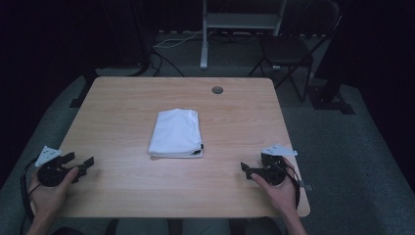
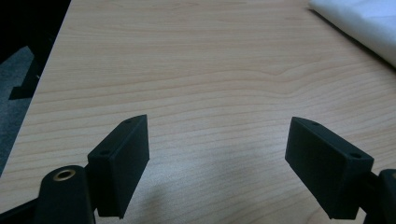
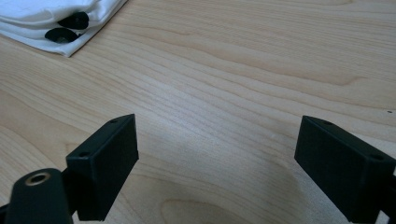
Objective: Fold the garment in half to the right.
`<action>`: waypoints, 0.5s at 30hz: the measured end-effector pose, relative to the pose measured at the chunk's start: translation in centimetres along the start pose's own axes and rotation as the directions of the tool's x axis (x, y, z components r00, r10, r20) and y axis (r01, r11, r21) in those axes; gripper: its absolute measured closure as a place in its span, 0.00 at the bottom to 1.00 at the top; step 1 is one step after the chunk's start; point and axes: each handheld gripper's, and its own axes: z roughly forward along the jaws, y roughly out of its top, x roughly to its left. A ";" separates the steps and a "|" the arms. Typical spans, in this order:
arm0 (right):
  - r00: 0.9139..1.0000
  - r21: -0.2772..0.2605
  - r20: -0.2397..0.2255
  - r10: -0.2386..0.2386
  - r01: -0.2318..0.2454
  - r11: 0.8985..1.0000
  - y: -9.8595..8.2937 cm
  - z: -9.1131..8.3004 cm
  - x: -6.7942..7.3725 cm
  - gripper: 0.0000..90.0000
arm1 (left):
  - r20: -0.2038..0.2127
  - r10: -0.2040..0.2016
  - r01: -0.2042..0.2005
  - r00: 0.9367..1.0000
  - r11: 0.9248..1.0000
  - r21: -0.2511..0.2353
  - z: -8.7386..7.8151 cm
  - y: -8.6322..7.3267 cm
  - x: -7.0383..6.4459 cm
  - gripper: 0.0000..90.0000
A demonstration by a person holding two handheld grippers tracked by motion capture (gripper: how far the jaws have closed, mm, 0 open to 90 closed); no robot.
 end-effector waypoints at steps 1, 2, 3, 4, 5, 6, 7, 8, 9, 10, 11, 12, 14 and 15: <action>1.000 0.000 -0.001 0.000 0.000 1.000 0.0 0.0 0.0 0.14 | -0.001 0.003 -0.003 1.000 1.000 0.001 0.0 0.0 0.0 0.24; 1.000 -0.001 -0.001 0.000 0.000 1.000 0.0 0.0 0.0 0.14 | -0.002 0.004 -0.004 1.000 1.000 0.001 0.0 0.0 -0.1 0.24; 1.000 -0.001 0.000 0.001 -0.001 1.000 0.0 0.0 0.0 0.14 | -0.002 0.006 -0.006 1.000 1.000 0.002 0.0 0.0 -0.1 0.24; 1.000 -0.001 0.002 0.001 -0.001 1.000 0.0 0.0 -0.1 0.14 | -0.003 0.008 -0.008 1.000 1.000 0.003 0.1 0.0 -0.1 0.24; 1.000 -0.001 0.002 0.003 -0.003 1.000 0.0 0.0 -0.1 0.14 | -0.003 0.011 -0.011 1.000 1.000 0.005 0.1 0.0 -0.1 0.24; 1.000 -0.003 0.003 0.004 -0.004 1.000 0.0 0.0 -0.1 0.14 | -0.003 0.013 -0.013 1.000 1.000 0.005 0.1 0.1 -0.2 0.24; 1.000 -0.005 0.004 0.005 -0.005 1.000 0.0 0.0 -0.1 0.14 | -0.003 0.012 -0.012 1.000 1.000 0.004 0.1 0.1 -0.2 0.24; 1.000 -0.006 0.005 0.007 -0.007 1.000 -0.1 0.0 -0.2 0.14 | -0.005 0.014 -0.014 1.000 1.000 0.004 0.1 0.1 -0.2 0.24; 1.000 -0.006 0.005 0.009 -0.008 1.000 -0.1 0.0 -0.2 0.14 | -0.006 0.016 -0.016 1.000 1.000 0.004 0.1 0.1 -0.2 0.24; 1.000 -0.008 0.007 0.008 -0.008 1.000 -0.1 0.0 -0.2 0.14 | -0.006 0.016 -0.016 1.000 1.000 0.003 0.1 0.1 -0.3 0.24; 1.000 -0.008 0.006 0.009 -0.009 1.000 -0.2 0.1 -0.2 0.14 | -0.006 0.016 -0.016 1.000 1.000 0.001 0.1 0.1 -0.3 0.24; 1.000 -0.004 0.008 0.012 -0.012 1.000 -0.2 0.1 -0.3 0.14 | -0.006 0.017 -0.017 1.000 1.000 0.001 0.1 0.1 -0.3 0.24; 1.000 -0.014 0.013 0.013 -0.013 1.000 -0.2 0.1 -0.3 0.14 | -0.006 0.019 -0.019 1.000 1.000 0.000 0.1 0.1 -0.4 0.24; 1.000 -0.015 0.012 0.013 -0.013 1.000 -0.2 0.1 -0.3 0.14 | -0.008 0.019 -0.019 1.000 1.000 -0.001 0.0 0.0 -0.4 0.24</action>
